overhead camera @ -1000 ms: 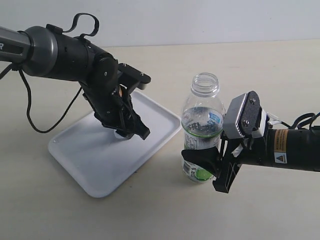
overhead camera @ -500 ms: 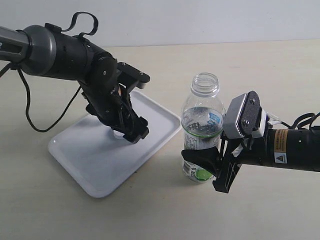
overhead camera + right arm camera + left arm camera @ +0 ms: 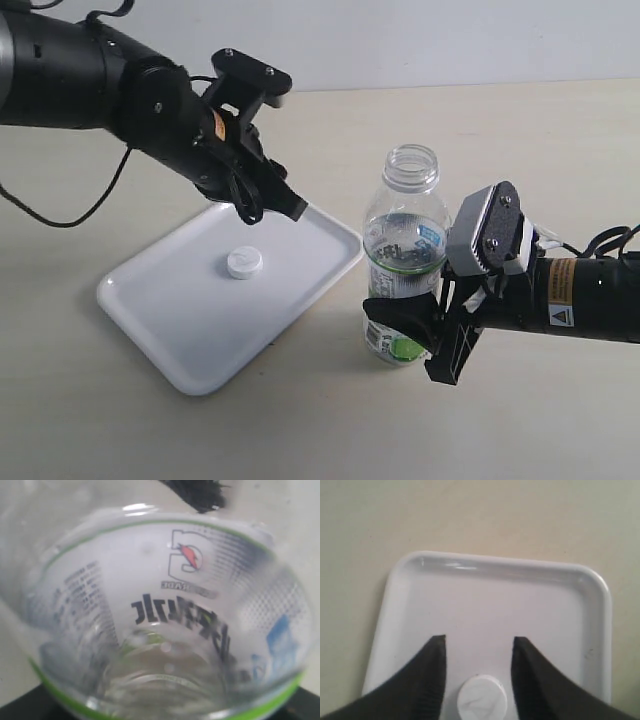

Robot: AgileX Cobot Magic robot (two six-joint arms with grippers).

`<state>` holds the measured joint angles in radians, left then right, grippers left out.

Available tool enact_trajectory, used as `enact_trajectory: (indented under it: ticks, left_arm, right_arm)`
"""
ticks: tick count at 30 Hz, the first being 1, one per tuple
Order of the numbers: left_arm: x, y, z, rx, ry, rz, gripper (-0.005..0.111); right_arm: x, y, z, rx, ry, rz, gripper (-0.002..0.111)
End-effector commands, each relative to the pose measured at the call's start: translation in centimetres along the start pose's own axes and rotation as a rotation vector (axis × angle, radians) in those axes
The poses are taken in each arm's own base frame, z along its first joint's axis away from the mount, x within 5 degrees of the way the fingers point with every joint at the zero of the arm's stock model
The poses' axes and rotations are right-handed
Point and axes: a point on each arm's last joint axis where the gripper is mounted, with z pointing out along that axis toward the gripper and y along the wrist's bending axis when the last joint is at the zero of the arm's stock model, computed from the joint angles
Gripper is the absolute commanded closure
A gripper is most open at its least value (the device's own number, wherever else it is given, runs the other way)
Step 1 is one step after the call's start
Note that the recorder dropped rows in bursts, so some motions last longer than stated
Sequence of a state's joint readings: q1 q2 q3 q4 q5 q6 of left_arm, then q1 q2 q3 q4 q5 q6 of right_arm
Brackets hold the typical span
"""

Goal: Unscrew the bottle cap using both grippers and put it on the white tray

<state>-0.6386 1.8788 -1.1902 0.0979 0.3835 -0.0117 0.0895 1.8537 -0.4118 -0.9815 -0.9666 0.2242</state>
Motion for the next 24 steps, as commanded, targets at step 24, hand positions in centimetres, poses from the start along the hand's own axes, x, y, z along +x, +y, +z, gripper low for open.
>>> enact_trajectory:
  ticks: [24]
  left_arm:
    - [12.8,-1.5,-15.9,0.041,-1.037,-0.008,0.107]
  right_arm:
    - [0.2,-1.6,-0.1,0.183,-0.014,0.083,0.108]
